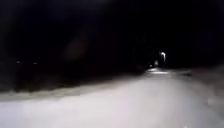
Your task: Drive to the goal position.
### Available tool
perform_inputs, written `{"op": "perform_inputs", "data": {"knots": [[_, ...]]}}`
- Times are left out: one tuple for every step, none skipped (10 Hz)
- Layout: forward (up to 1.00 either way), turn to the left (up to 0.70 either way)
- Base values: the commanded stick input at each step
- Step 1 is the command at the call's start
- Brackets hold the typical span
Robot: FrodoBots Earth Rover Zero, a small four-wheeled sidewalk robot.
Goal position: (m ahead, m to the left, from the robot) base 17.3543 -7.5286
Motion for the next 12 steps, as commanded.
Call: {"op": "perform_inputs", "data": {"knots": [[0.00, -0.04], [0.00, 0.00], [0.00, 0.00], [0.00, 0.00], [0.00, -0.08], [0.00, -0.38], [0.00, -0.70], [0.00, -0.70], [0.00, -0.70], [0.00, -0.70], [0.00, -0.70], [0.00, -0.30]]}}
